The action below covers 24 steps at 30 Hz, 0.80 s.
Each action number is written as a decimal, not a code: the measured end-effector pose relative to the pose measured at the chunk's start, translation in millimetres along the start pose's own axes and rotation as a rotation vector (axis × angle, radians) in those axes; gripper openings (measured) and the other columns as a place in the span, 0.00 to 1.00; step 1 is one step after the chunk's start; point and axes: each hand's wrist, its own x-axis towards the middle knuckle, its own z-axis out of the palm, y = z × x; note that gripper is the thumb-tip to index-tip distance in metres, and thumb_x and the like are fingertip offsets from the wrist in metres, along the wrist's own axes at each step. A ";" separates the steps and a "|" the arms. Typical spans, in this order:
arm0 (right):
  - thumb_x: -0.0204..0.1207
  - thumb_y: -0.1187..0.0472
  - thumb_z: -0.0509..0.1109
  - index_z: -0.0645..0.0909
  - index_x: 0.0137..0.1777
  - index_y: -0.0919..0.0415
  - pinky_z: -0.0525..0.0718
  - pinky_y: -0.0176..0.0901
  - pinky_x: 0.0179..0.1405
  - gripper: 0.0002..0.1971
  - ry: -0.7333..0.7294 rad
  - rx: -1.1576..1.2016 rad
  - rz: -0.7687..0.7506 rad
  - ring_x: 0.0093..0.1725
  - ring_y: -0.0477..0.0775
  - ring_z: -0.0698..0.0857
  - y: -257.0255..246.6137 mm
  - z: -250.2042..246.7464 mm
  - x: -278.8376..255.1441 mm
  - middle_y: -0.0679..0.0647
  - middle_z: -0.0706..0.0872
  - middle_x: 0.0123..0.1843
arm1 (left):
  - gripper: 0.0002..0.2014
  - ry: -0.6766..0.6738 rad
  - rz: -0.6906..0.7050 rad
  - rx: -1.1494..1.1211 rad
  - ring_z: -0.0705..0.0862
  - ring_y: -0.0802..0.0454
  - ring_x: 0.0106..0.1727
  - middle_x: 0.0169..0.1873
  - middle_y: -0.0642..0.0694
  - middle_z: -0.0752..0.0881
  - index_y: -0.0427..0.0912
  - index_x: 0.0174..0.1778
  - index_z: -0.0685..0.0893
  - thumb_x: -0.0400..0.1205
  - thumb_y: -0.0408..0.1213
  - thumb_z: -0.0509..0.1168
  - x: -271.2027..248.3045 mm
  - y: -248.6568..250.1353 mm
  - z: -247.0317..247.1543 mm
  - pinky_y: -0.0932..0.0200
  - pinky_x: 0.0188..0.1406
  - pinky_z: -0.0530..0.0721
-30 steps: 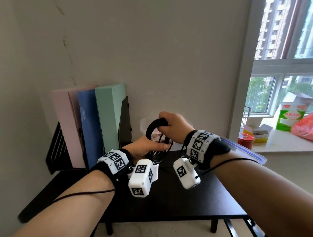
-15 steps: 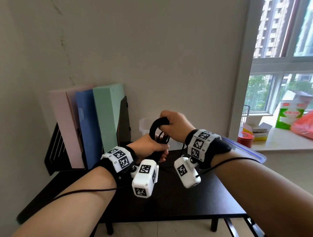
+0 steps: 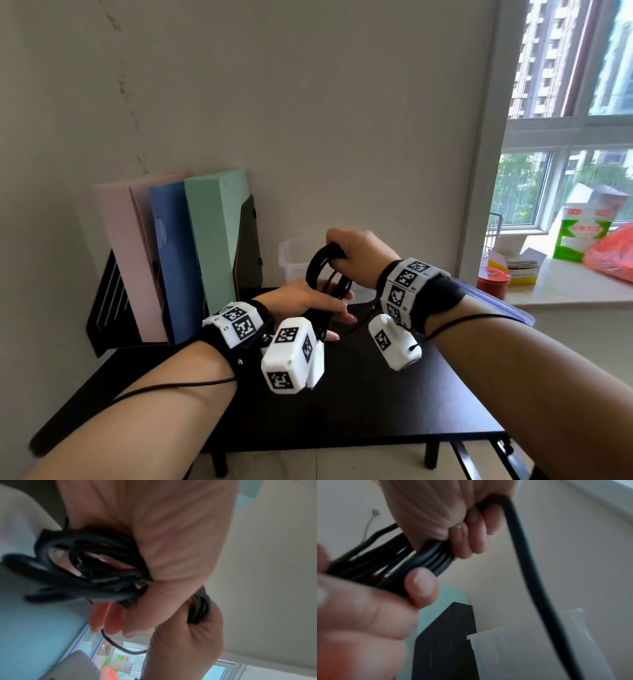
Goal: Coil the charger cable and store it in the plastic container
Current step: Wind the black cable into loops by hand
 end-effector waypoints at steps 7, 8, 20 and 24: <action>0.78 0.63 0.63 0.76 0.50 0.63 0.81 0.49 0.37 0.04 0.032 -0.040 -0.001 0.36 0.57 0.79 7.6 2.1 -0.6 0.54 0.79 0.36 | 0.10 0.031 0.005 -0.040 0.85 0.52 0.35 0.35 0.45 0.84 0.34 0.58 0.80 0.81 0.28 0.63 1.9 -0.2 -0.4 0.55 0.39 0.87; 0.78 0.63 0.64 0.77 0.50 0.63 0.81 0.50 0.38 0.05 0.045 -0.033 0.011 0.36 0.57 0.79 9.3 3.1 -0.7 0.54 0.79 0.36 | 0.10 0.038 0.012 -0.061 0.81 0.55 0.30 0.33 0.46 0.82 0.34 0.58 0.80 0.82 0.30 0.63 3.8 -2.0 -0.6 0.58 0.34 0.84; 0.75 0.65 0.72 0.80 0.40 0.59 0.76 0.38 0.26 0.04 -0.278 0.764 0.314 0.19 0.45 0.80 45.7 8.3 -13.7 0.51 0.83 0.27 | 0.13 0.245 -0.004 -0.361 0.69 0.60 0.14 0.17 0.52 0.71 0.39 0.43 0.77 0.85 0.44 0.56 -3.7 6.1 -35.1 0.69 0.16 0.71; 0.82 0.61 0.64 0.81 0.38 0.60 0.73 0.36 0.28 0.11 -0.098 1.056 0.366 0.22 0.46 0.75 52.4 9.4 -14.6 0.47 0.76 0.21 | 0.12 0.241 -0.029 -0.324 0.70 0.60 0.15 0.18 0.52 0.72 0.38 0.43 0.78 0.83 0.44 0.58 -9.0 5.1 -44.9 0.67 0.15 0.71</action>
